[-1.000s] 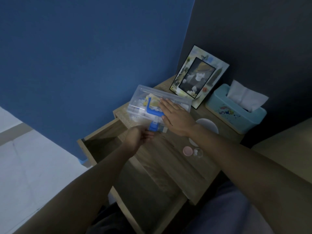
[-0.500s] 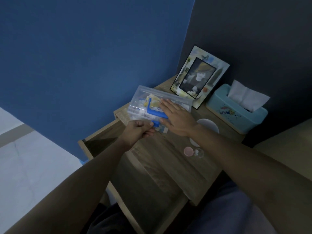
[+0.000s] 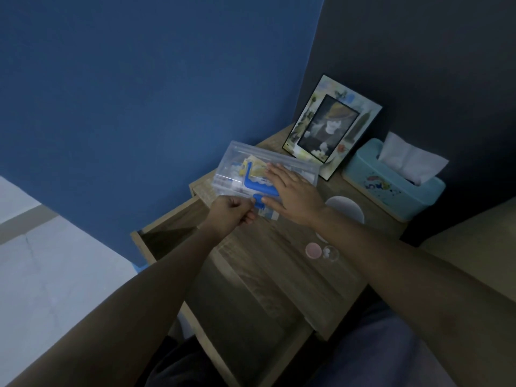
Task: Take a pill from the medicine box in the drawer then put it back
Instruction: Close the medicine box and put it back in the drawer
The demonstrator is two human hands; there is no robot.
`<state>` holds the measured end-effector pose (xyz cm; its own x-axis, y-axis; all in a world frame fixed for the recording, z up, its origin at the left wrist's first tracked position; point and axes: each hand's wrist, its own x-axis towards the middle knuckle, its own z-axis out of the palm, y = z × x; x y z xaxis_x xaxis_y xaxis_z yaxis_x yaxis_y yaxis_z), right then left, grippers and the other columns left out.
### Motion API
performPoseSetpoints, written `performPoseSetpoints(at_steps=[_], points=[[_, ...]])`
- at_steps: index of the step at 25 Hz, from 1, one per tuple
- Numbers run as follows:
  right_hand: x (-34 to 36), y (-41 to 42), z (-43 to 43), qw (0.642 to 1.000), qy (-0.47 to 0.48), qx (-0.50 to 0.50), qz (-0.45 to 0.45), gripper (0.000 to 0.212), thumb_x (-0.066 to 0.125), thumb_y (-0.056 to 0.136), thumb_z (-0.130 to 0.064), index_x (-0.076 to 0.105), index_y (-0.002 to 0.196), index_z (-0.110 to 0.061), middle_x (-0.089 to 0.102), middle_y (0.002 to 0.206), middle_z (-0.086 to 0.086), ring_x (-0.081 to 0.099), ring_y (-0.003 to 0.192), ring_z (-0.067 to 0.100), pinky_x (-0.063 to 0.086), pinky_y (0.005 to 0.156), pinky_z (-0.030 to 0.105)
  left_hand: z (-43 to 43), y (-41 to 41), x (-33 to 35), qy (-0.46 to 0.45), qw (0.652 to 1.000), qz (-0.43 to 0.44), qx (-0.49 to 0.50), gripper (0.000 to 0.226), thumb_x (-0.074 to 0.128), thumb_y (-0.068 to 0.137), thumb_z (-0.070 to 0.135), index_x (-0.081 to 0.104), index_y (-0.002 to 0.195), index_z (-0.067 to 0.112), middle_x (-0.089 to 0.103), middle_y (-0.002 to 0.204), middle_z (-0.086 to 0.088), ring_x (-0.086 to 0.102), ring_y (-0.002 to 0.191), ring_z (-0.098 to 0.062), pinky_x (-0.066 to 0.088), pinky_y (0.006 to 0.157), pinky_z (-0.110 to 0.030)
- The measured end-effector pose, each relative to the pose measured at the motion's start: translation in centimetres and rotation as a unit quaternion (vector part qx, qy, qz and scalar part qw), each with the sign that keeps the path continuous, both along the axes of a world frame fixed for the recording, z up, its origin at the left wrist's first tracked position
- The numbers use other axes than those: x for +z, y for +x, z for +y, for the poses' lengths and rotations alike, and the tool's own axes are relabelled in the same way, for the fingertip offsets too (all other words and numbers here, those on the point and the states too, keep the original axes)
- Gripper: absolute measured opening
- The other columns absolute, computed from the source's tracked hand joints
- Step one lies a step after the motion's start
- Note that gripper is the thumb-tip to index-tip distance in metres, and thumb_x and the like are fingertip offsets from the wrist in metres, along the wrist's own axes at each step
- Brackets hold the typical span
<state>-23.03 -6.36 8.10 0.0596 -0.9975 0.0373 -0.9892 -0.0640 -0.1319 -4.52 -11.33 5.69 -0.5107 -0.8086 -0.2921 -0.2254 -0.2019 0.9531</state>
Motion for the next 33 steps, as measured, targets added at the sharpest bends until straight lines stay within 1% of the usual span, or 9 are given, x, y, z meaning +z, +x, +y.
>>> performPoseSetpoints(at_steps=[7, 13, 17, 19, 21, 25, 27, 30, 33], points=[[-0.1, 0.0, -0.1, 1.000, -0.019, 0.004, 0.010, 0.066, 0.039, 0.092, -0.054, 0.029, 0.144, -0.013, 0.027, 0.155, 0.005, 0.021, 0.144, 0.020, 0.020, 0.115, 0.036, -0.2, -0.1, 0.3, 0.016, 1.000, 0.007, -0.014, 0.012, 0.064, 0.085, 0.018, 0.069, 0.076, 0.012, 0.072, 0.071, -0.003, 0.068, 0.058, -0.003, 0.052, 0.055, -0.012], [-0.3, -0.1, -0.1, 1.000, -0.014, -0.001, 0.022, 0.068, 0.038, 0.092, -0.054, 0.025, 0.145, -0.014, 0.023, 0.157, 0.003, 0.017, 0.145, 0.018, 0.018, 0.116, 0.036, 0.0, 0.0, 0.5, 0.017, 0.999, -0.013, -0.034, 0.009, 0.062, 0.086, 0.010, 0.067, 0.079, 0.009, 0.069, 0.072, -0.004, 0.066, 0.058, -0.003, 0.053, 0.055, -0.012], [-0.3, 0.0, -0.1, 1.000, -0.014, -0.001, 0.028, 0.068, 0.038, 0.092, -0.054, 0.025, 0.145, -0.013, 0.022, 0.157, 0.004, 0.017, 0.145, 0.018, 0.018, 0.116, 0.036, 0.7, 0.4, -0.6, -0.005, 0.999, -0.015, -0.031, 0.008, 0.062, 0.086, 0.012, 0.067, 0.081, 0.009, 0.069, 0.074, -0.004, 0.066, 0.062, -0.005, 0.054, 0.061, -0.014], [-0.3, 0.0, -0.1, 0.999, -0.013, 0.001, 0.034, 0.069, 0.039, 0.092, -0.055, 0.025, 0.145, -0.013, 0.022, 0.157, 0.004, 0.017, 0.145, 0.018, 0.019, 0.116, 0.036, 0.4, 0.1, -1.0, -0.064, 0.995, -0.074, -0.029, 0.011, 0.062, 0.087, 0.016, 0.067, 0.080, 0.009, 0.069, 0.076, -0.008, 0.066, 0.069, -0.014, 0.056, 0.068, -0.023], [-0.4, 0.0, 0.0, 0.999, -0.011, -0.002, 0.039, 0.070, 0.039, 0.092, -0.055, 0.025, 0.145, -0.014, 0.022, 0.157, 0.004, 0.017, 0.145, 0.018, 0.018, 0.116, 0.036, 0.3, -0.4, -1.5, -0.171, 0.970, -0.167, -0.038, 0.017, 0.060, 0.089, 0.022, 0.067, 0.079, 0.009, 0.068, 0.075, -0.009, 0.065, 0.070, -0.018, 0.053, 0.068, -0.027], [-0.5, -0.1, 0.0, 0.999, -0.016, -0.004, 0.039, 0.069, 0.039, 0.091, -0.055, 0.025, 0.146, -0.014, 0.021, 0.157, 0.003, 0.016, 0.145, 0.018, 0.018, 0.116, 0.036, 0.6, -1.1, -1.9, -0.285, 0.920, -0.270, -0.018, 0.024, 0.058, 0.089, 0.034, 0.055, 0.070, 0.020, 0.050, 0.058, 0.009, 0.050, 0.053, -0.006, 0.036, 0.051, -0.015], [-0.4, 0.0, 0.0, 0.999, -0.013, -0.003, 0.038, 0.069, 0.039, 0.092, -0.055, 0.024, 0.146, -0.014, 0.021, 0.157, 0.003, 0.015, 0.145, 0.018, 0.017, 0.116, 0.036, 0.5, -0.8, -1.6, -0.315, 0.903, -0.291, -0.023, 0.025, 0.058, 0.088, 0.036, 0.053, 0.069, 0.021, 0.047, 0.056, 0.010, 0.048, 0.050, -0.004, 0.034, 0.048, -0.015], [-0.4, 0.0, 0.0, 0.999, -0.015, -0.001, 0.033, 0.069, 0.038, 0.092, -0.055, 0.023, 0.146, -0.014, 0.021, 0.157, 0.003, 0.015, 0.146, 0.018, 0.017, 0.116, 0.036, 0.0, 1.1, -0.1, -0.397, 0.861, -0.317, -0.022, 0.020, 0.057, 0.089, 0.028, 0.060, 0.077, 0.012, 0.057, 0.063, 0.003, 0.055, 0.053, -0.010, 0.049, 0.051, -0.026], [-0.4, 0.0, 0.1, 1.000, -0.011, -0.002, 0.027, 0.069, 0.036, 0.093, -0.054, 0.020, 0.147, -0.015, 0.018, 0.158, 0.002, 0.013, 0.146, 0.017, 0.015, 0.117, 0.036, -1.1, 3.0, 1.8, -0.468, 0.836, -0.259, 0.127, 0.013, 0.057, 0.085, 0.014, 0.063, 0.082, 0.003, 0.063, 0.068, -0.012, 0.059, 0.059, -0.025, 0.045, 0.054, -0.031]])
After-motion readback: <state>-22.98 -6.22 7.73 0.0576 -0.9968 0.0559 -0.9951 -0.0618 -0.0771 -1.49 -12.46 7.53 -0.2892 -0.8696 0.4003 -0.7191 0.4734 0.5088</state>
